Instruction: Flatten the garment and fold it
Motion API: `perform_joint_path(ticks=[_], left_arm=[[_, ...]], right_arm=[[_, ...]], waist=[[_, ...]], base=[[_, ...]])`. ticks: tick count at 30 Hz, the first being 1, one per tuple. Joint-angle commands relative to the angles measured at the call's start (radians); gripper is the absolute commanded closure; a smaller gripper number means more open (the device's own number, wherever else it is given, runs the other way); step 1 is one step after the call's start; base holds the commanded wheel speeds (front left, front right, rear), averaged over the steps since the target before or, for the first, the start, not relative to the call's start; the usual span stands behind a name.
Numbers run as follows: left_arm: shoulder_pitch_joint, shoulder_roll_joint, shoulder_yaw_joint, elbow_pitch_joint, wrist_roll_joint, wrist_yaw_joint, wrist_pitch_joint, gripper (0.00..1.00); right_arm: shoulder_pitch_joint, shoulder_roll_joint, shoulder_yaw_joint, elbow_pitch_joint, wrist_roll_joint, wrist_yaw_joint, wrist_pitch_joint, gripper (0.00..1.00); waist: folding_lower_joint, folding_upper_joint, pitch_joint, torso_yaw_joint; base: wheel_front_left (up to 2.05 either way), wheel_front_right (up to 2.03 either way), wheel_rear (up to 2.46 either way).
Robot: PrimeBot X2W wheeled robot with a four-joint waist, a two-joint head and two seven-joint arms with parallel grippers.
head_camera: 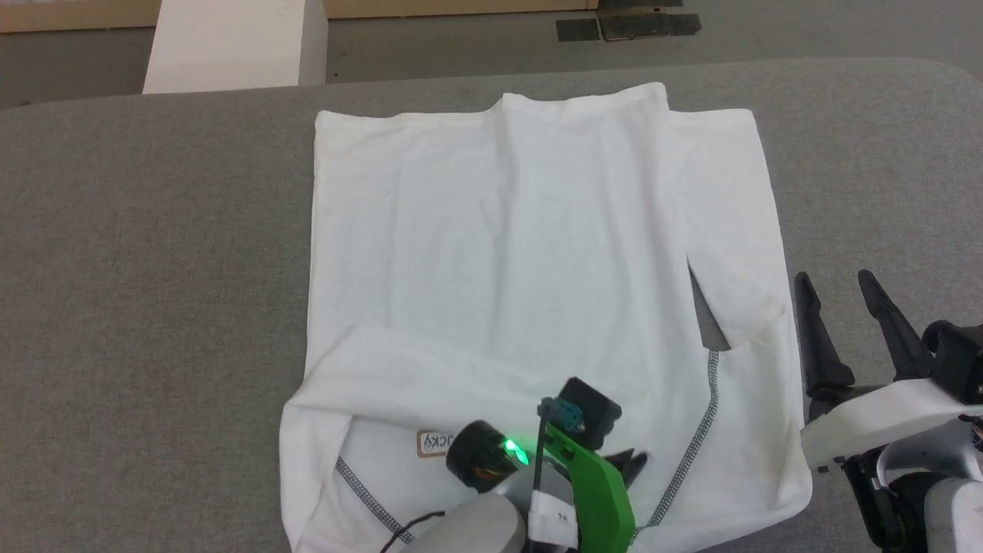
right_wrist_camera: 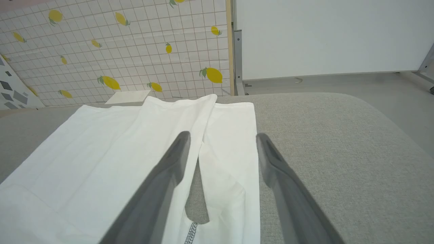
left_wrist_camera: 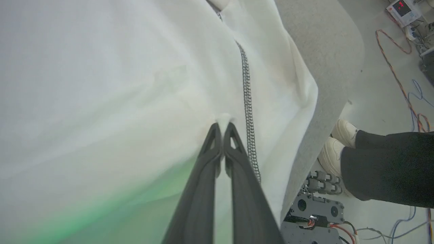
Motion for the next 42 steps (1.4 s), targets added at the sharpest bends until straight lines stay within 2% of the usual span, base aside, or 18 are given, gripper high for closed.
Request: perform_joint_path(ticks=[1, 3, 4, 5, 6, 9, 14, 17, 22, 26, 28, 33, 42], left_arm=[[0.012, -0.008, -0.016, 0.022, -0.011, -0.013, -0.009, 1.0], [0.007, -0.01, -0.043, 0.051, -0.023, -0.027, -0.012, 1.0], [0.004, -0.011, -0.051, 0.062, -0.035, -0.034, -0.017, 0.75], [-0.001, -0.012, -0.055, 0.067, -0.045, -0.037, -0.024, 0.27], [-0.009, -0.012, -0.057, 0.064, -0.061, -0.041, -0.034, 0.0], [-0.038, -0.012, -0.028, 0.029, -0.118, -0.028, -0.083, 0.0], [-0.095, 0.001, 0.112, -0.045, -0.138, 0.022, -0.249, 0.0], [-0.103, 0.051, 0.216, -0.076, -0.125, 0.057, -0.366, 0.0], [-0.085, 0.167, 0.365, -0.078, -0.075, 0.12, -0.543, 0.0], [-0.066, 0.231, 0.461, -0.073, -0.029, 0.155, -0.602, 0.0], [-0.057, 0.241, 0.516, -0.085, -0.006, 0.167, -0.61, 0.0], [-0.033, 0.235, 0.652, -0.161, 0.107, 0.16, -0.612, 0.0], [0.02, 0.135, 0.817, -0.211, 0.212, 0.083, -0.613, 0.0]], right_arm=[[0.011, 0.003, -0.003, 0.004, 0.004, -0.002, 0.002, 0.0], [0.01, 0.002, -0.004, 0.006, 0.003, -0.002, 0.006, 0.0], [0.009, 0.001, -0.003, 0.009, 0.002, -0.002, 0.008, 0.0], [0.007, -0.001, -0.002, 0.011, 0.002, -0.002, 0.011, 0.0], [0.004, -0.004, -0.003, 0.016, 0.002, -0.002, 0.016, 0.0], [-0.015, -0.026, -0.008, 0.034, -0.001, -0.002, 0.031, 0.0], [-0.096, -0.067, -0.034, 0.093, -0.004, -0.002, 0.057, 0.0], [-0.17, -0.082, -0.049, 0.146, -0.002, -0.002, 0.079, 0.0], [-0.349, -0.115, -0.085, 0.289, 0.013, -0.002, 0.136, 0.0], [-0.503, -0.138, -0.122, 0.412, 0.025, -0.002, 0.177, 0.0], [-0.573, -0.157, -0.147, 0.472, 0.023, -0.002, 0.2, 0.0], [-0.721, -0.204, -0.197, 0.602, 0.003, -0.002, 0.281, 0.0], [-0.893, -0.24, -0.254, 0.728, -0.037, -0.002, 0.448, 0.0]], waist=[[0.0001, -0.0001, 0.003, 0.001], [0.0001, -0.0001, 0.005, 0.003], [0.0001, -0.0001, 0.005, 0.004], [0.0001, -0.0001, 0.006, 0.006], [0.0001, -0.0001, 0.007, 0.009], [0.0001, -0.0001, 0.013, 0.019], [0.0001, -0.0001, 0.032, 0.045], [0.0001, -0.0001, 0.052, 0.06], [0.0001, -0.0001, 0.115, 0.091], [0.0001, -0.0001, 0.187, 0.118], [0.0001, -0.0001, 0.226, 0.136], [0.0001, -0.0001, 0.317, 0.179], [0.0001, -0.0001, 0.418, 0.22]], base=[[0.0, 0.0, 0.0], [0.0, 0.0, 0.0], [0.0, 0.0, 0.0], [0.0, 0.0, 0.0], [0.0, 0.0, 0.0], [0.0, 0.0, 0.0], [0.0, 0.0, 0.0], [0.0, 0.0, 0.0], [0.0, 0.0, 0.0], [0.0, 0.0, 0.0], [0.0, 0.0, 0.0], [0.0, 0.0, 0.0], [0.0, 0.0, 0.0]])
